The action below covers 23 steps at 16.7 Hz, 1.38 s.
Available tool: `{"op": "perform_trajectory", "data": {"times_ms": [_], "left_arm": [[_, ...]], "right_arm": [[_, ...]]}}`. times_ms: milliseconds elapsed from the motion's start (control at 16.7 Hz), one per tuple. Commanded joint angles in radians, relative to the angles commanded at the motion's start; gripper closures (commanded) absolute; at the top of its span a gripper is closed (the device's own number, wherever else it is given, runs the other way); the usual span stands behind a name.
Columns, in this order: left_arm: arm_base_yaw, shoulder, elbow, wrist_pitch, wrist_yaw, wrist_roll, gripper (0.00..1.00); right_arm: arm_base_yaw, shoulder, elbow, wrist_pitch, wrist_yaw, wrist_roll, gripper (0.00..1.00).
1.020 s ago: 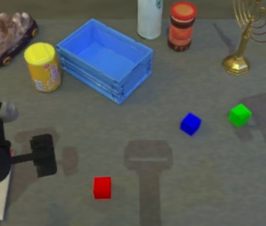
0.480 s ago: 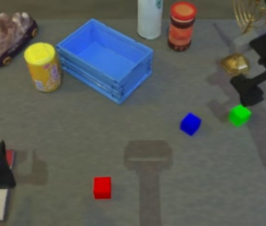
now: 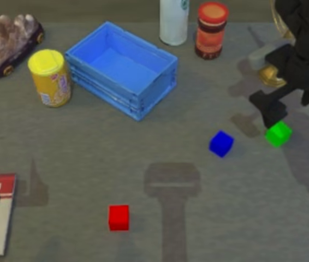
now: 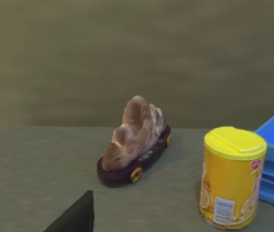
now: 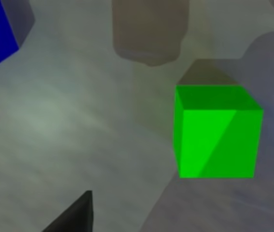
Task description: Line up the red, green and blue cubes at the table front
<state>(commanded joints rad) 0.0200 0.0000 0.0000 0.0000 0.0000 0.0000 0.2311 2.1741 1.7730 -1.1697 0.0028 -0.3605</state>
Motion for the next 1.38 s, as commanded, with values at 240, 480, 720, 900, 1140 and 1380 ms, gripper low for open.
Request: {"op": "perform_trajectory", "data": {"times_ms": [240, 480, 720, 900, 1140, 1380], "left_arm": [[0.000, 0.000, 0.000, 0.000, 0.000, 0.000, 0.00], [0.000, 0.000, 0.000, 0.000, 0.000, 0.000, 0.00], [0.000, 0.000, 0.000, 0.000, 0.000, 0.000, 0.00], [0.000, 0.000, 0.000, 0.000, 0.000, 0.000, 0.00], [0.000, 0.000, 0.000, 0.000, 0.000, 0.000, 0.00], [0.000, 0.000, 0.000, 0.000, 0.000, 0.000, 0.00]], "right_arm": [[-0.005, -0.001, -0.006, 0.005, 0.000, 0.000, 0.00], [-0.001, 0.038, -0.080, 0.121, 0.000, 0.000, 0.00], [0.001, 0.088, -0.167, 0.259, 0.001, 0.002, 0.00], [0.001, 0.094, -0.174, 0.269, 0.001, 0.003, 0.00], [0.001, 0.094, -0.174, 0.269, 0.001, 0.003, 0.23], [0.001, 0.094, -0.174, 0.269, 0.001, 0.003, 0.53]]}}
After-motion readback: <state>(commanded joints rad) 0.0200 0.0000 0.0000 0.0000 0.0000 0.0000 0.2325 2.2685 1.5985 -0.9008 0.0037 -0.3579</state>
